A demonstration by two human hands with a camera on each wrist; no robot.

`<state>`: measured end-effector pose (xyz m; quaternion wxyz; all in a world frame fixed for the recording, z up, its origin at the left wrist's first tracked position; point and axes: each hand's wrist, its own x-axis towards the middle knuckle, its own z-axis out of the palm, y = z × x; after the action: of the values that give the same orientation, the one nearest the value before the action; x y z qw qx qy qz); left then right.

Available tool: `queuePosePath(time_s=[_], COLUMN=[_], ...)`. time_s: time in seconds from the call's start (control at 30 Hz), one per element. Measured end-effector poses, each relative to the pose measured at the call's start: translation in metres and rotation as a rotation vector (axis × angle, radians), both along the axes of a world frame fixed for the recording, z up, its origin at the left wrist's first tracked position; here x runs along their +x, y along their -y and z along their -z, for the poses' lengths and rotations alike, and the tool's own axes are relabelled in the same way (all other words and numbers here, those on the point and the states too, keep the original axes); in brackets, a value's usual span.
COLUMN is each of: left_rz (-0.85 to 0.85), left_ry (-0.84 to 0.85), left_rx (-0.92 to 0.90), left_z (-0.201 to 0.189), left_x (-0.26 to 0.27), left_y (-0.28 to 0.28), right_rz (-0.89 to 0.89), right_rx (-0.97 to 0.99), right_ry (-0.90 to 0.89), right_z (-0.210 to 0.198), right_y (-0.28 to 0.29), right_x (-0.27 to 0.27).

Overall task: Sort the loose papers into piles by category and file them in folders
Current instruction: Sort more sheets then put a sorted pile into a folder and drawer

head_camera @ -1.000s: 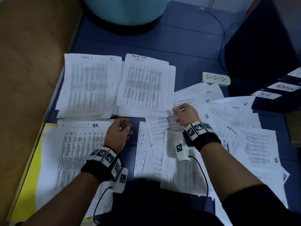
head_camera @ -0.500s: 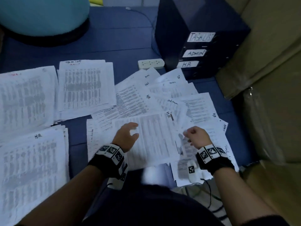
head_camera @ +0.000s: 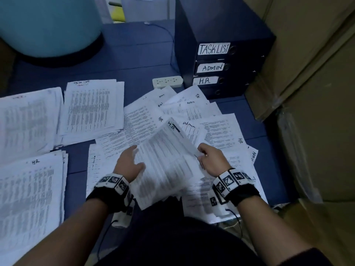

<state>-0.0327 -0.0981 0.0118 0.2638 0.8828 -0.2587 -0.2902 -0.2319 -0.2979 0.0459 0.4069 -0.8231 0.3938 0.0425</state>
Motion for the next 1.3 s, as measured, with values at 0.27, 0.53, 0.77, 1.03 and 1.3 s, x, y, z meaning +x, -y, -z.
queuePosePath(time_s=[0.27,0.53,0.77,1.03,1.3], left_rz=[-0.011,-0.223,-0.328,-0.329,-0.343], left_ry=[-0.016,0.016,0.028,-0.013,-0.094], left_rx=[-0.204,-0.161,-0.118,-0.119,-0.142], left_z=[-0.040,-0.050,-0.039,-0.033,-0.026], left_x=[0.023,0.062,0.102,0.120,0.126], left_y=[-0.019,-0.061,-0.114,-0.120,-0.107], right_rz=[-0.125,0.051,0.215,0.296,0.282], right_rx=[0.023,0.137,0.020,-0.158,-0.097], right_ry=[0.183,0.305,-0.061,-0.392,-0.130], right_z=[-0.053,-0.051,0.015,0.046,0.043], right_y=[0.014,-0.010,-0.015,-0.025,-0.012], right_x=[0.038,0.098,0.135,0.175,0.174])
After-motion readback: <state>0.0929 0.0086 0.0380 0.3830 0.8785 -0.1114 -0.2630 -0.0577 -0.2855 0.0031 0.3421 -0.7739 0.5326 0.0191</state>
